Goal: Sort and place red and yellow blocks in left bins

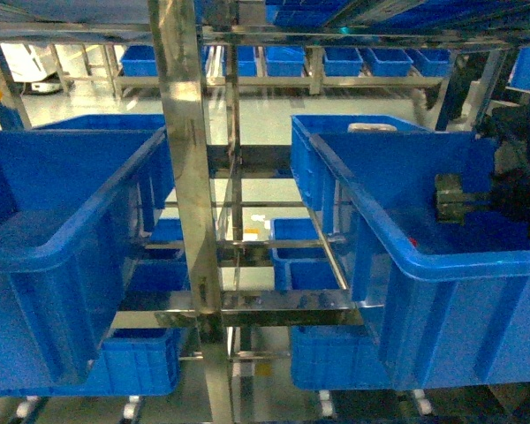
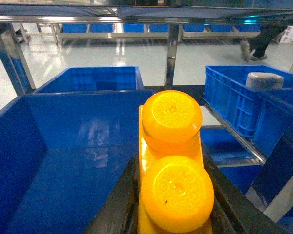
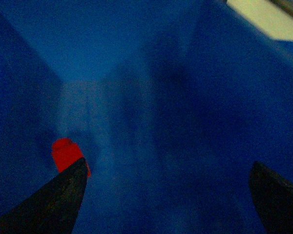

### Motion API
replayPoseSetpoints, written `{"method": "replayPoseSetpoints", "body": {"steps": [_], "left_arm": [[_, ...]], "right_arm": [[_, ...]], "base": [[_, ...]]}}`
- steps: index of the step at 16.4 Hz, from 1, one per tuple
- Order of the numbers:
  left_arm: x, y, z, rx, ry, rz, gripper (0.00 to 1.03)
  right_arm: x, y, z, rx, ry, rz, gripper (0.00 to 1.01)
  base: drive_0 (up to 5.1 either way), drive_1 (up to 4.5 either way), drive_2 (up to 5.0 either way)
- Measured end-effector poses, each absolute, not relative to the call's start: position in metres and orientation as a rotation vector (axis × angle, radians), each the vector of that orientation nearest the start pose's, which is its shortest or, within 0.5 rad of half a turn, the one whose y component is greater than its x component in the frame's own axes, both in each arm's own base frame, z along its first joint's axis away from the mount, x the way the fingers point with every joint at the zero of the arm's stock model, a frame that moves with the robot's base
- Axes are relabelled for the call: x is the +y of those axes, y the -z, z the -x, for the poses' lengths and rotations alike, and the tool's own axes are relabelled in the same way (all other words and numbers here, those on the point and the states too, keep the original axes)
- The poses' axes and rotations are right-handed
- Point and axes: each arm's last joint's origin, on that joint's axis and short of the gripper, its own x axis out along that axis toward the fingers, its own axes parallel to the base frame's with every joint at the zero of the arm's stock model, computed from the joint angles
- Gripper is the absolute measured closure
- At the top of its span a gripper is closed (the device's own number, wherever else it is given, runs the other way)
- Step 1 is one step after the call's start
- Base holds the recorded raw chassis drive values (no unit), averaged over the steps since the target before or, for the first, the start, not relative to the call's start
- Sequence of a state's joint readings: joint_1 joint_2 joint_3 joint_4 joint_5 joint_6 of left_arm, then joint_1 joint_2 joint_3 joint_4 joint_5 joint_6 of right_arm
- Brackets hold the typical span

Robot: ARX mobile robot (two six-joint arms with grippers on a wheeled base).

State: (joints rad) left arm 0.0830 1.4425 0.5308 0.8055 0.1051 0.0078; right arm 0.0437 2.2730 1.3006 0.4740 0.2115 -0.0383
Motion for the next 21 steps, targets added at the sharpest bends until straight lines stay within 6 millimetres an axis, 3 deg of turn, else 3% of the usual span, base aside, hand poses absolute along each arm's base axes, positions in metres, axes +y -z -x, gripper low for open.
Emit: {"method": "replayPoseSetpoints", "body": {"steps": [2, 3, 4, 6, 8, 10, 12, 21], "left_arm": [[0.02, -0.198, -0.279, 0.106, 0.023, 0.002, 0.77], [0.02, -0.198, -0.279, 0.106, 0.022, 0.002, 0.77], [0.02, -0.198, -0.279, 0.106, 0.022, 0.002, 0.77], [0.02, -0.198, -0.279, 0.106, 0.023, 0.002, 0.77], [0.02, -0.198, -0.279, 0.106, 0.022, 0.003, 0.77], [0.02, -0.198, -0.279, 0.106, 0.022, 0.002, 0.77], [0.02, -0.198, -0.279, 0.106, 0.022, 0.003, 0.77], [0.026, -0.189, -0.282, 0.139, 0.004, 0.007, 0.77]], "right_arm": [[0.014, -0.114, -0.445, 0.372, 0.134, 0.113, 0.03], [0.015, -0.128, -0.422, 0.33, 0.089, 0.131, 0.03], [0.014, -0.144, -0.381, 0.312, 0.058, 0.136, 0.03], [0.01, -0.164, -0.346, 0.26, 0.055, 0.128, 0.03], [0.006, -0.189, -0.298, 0.172, 0.072, 0.116, 0.03], [0.004, -0.192, -0.258, 0.15, 0.133, 0.12, 0.03], [0.005, -0.188, -0.248, 0.159, 0.141, 0.124, 0.03], [0.006, -0.188, -0.248, 0.159, 0.137, 0.124, 0.03]], "base": [[0.0, 0.0, 0.0], [0.0, 0.0, 0.0], [0.0, 0.0, 0.0], [0.0, 0.0, 0.0], [0.0, 0.0, 0.0], [0.0, 0.0, 0.0], [0.0, 0.0, 0.0], [0.0, 0.0, 0.0]]}}
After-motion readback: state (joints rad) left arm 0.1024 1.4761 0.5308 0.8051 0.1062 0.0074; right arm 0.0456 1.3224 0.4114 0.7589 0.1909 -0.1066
